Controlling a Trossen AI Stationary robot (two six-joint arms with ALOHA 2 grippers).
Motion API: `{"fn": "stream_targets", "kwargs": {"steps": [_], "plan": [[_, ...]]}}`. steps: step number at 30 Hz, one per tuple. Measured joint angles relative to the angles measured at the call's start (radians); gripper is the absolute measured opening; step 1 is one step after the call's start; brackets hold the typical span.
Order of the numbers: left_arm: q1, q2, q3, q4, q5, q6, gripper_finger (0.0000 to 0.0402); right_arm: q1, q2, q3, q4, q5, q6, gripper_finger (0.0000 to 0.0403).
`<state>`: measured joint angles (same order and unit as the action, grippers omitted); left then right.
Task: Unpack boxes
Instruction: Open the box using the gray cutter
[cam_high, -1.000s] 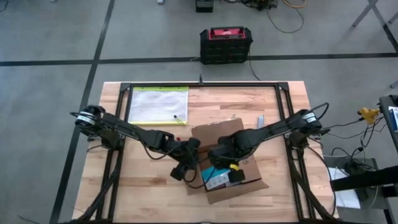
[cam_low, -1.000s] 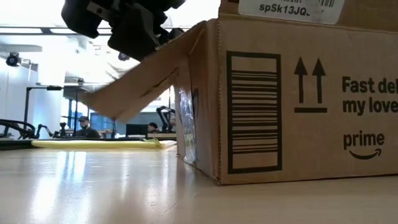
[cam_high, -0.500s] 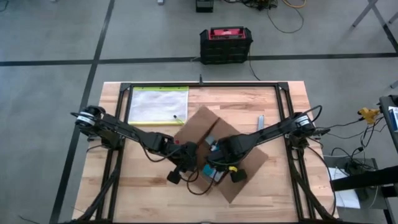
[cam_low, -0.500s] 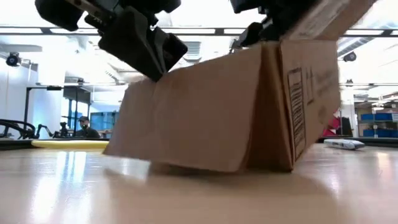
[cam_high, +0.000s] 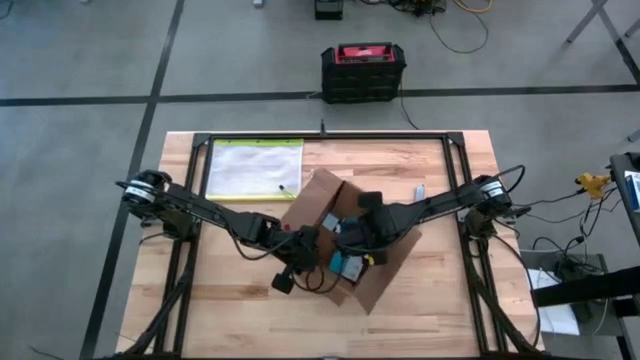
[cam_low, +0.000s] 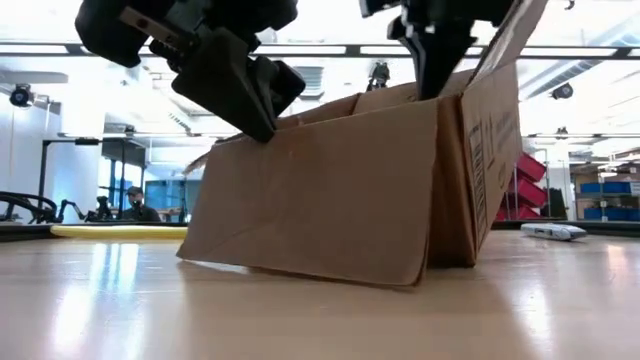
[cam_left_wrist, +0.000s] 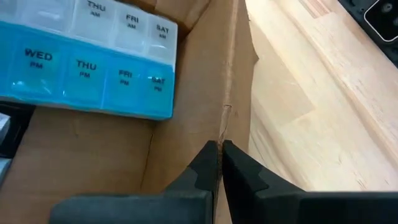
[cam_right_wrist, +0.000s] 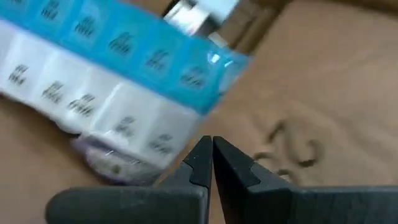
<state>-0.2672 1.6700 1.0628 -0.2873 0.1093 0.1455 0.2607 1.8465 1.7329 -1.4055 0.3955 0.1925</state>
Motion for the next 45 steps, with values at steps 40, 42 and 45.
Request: {"fn": "stream_targets", "kwargs": {"steps": [40,42,45], "plan": [[0.022,-0.151,-0.064,0.011,-0.143,0.032,0.0002,-0.001,0.108,-0.096,0.167,0.069,0.452,0.0000],[0.023,-0.150,-0.067,0.011,-0.142,0.028,0.0002,-0.007,0.083,-0.083,0.093,0.102,0.473,0.0000],[0.022,-0.150,-0.067,0.013,-0.131,0.028,0.0002,-0.025,0.045,-0.066,-0.002,0.147,0.476,0.0000]]}}
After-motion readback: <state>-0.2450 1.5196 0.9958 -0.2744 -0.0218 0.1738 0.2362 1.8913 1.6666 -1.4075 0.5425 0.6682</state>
